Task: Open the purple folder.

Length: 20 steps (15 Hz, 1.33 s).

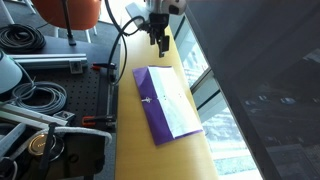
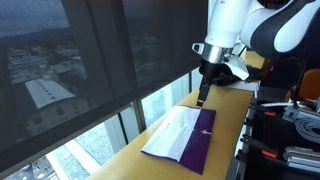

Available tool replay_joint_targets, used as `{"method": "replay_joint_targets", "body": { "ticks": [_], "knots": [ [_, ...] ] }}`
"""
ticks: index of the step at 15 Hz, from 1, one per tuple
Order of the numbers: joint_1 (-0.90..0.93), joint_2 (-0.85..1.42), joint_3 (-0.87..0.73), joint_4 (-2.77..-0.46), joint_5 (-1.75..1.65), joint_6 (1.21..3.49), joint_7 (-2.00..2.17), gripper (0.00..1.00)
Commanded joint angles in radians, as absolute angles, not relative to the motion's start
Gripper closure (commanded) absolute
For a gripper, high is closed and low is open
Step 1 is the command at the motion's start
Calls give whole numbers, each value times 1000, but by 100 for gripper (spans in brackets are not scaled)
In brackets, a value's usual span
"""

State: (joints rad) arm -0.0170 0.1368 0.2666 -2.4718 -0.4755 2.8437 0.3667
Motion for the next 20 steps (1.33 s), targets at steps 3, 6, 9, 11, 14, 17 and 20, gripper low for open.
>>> {"method": "replay_joint_targets", "body": {
  "ticks": [3,6,9,11,14,17,20],
  "knots": [
    [-437,256,523,-2478,-71,2826,-76,0],
    [-418,218,446,-2418,143,2711,-309,0],
    [-358,137,344,-2392,217,2549,-393,0],
    [-297,81,276,-2397,233,2456,-428,0],
    [-210,132,188,-2378,214,2515,-404,0],
    [-198,149,176,-2378,214,2520,-404,0],
    [-199,153,175,-2377,215,2520,-404,0]
  ]
}}
